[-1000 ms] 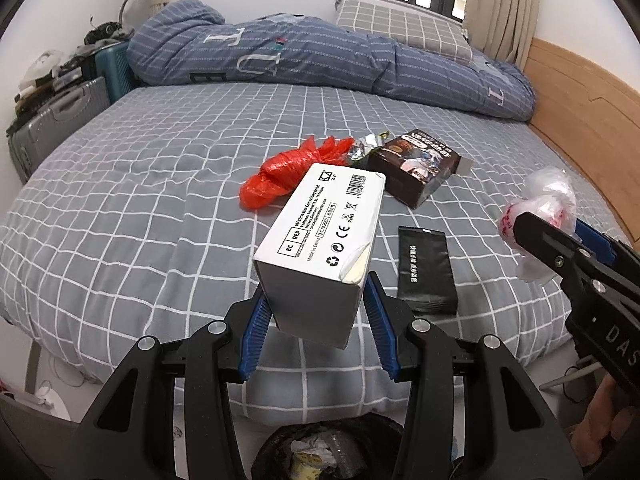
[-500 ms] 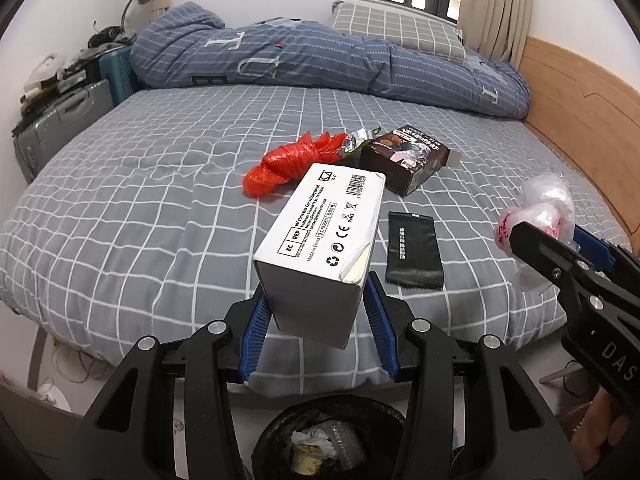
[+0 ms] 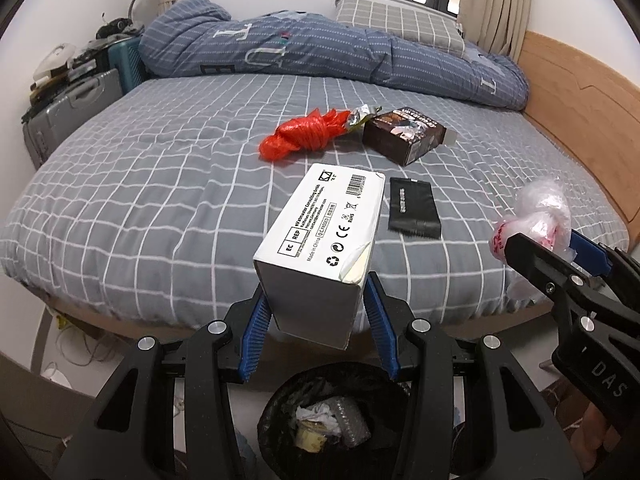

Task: Collect trash
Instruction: 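Lift the white box and clear bag and carry them toward the bin, then open the right tool over the bin while the left tool releases the white box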

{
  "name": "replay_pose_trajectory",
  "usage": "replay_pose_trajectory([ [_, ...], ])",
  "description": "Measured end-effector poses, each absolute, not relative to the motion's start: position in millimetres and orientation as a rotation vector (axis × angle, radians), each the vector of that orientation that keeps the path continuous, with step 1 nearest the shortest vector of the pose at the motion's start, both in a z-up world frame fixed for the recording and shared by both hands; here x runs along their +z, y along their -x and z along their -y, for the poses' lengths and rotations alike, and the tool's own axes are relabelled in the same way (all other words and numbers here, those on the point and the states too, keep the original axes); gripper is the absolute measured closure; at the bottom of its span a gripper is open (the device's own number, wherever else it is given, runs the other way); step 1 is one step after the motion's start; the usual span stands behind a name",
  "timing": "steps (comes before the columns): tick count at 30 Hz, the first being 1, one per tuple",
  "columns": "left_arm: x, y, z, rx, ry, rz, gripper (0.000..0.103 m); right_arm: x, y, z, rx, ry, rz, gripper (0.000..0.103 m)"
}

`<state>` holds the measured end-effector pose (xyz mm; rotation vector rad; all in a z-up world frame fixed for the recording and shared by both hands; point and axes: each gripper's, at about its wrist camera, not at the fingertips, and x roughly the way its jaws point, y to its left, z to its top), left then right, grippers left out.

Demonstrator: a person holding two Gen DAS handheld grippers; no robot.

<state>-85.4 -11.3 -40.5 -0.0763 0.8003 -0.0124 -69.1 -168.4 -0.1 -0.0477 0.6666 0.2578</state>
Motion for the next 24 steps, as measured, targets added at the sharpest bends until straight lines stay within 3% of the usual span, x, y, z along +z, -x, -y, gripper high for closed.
replay_pose_trajectory([
  [24, -80, 137, -2, 0.035, 0.114, -0.936, 0.058, -39, 121, 165, 0.257, 0.056, -0.799, 0.046],
])
